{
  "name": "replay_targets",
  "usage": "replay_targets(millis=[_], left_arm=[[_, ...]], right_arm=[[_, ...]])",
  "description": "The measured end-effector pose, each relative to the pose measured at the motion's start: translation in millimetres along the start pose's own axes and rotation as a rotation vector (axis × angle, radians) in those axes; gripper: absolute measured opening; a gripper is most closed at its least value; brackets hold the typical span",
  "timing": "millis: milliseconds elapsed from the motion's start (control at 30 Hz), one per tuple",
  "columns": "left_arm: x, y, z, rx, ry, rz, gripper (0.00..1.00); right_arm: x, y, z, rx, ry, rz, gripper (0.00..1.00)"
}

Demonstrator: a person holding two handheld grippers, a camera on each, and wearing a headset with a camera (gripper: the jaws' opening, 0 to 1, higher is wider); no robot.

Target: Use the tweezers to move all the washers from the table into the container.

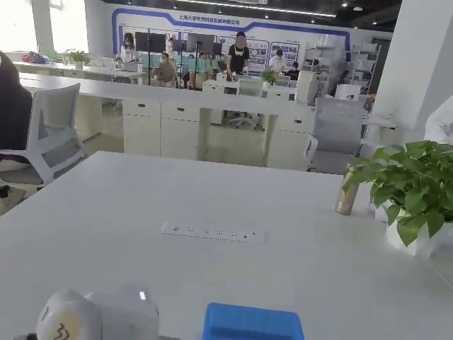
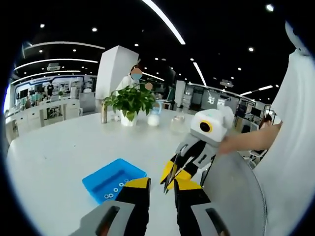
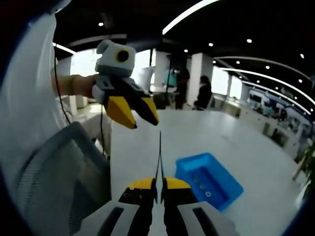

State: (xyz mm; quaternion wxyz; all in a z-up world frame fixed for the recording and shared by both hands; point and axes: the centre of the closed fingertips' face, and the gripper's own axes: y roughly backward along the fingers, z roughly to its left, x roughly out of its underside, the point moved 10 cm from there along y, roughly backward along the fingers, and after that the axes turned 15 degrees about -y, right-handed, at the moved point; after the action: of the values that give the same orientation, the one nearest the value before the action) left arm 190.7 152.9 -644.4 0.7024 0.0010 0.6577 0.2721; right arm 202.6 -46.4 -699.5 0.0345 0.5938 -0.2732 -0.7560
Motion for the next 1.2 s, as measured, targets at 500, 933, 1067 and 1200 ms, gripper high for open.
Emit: replay_targets(millis=[500, 933, 1067, 1200], left_arm=[[-20.1, -19.2, -4.6, 0.208, -0.202, 0.061, 0.11], [-14.8, -28.7, -11.1, 0.242, -0.254, 0.129, 0.00], [-10.6, -28.3, -11.5, 0.239, -0.258, 0.147, 0.00], [0.2, -30.4, -12.4, 0.241, -0.228, 0.167, 0.00]], right_arm=[[-4.7, -4.7, 5.5, -0.126, 0.070, 0.098, 0.03], [-2.1, -13.8, 4.2, -0.139, 0.115, 0.171, 0.03], [2.2, -16.1, 2.9, -0.123, 0.148, 0.217, 0.03], [9.3, -21.6, 2.7, -0.109, 0.165, 0.256, 0.03]])
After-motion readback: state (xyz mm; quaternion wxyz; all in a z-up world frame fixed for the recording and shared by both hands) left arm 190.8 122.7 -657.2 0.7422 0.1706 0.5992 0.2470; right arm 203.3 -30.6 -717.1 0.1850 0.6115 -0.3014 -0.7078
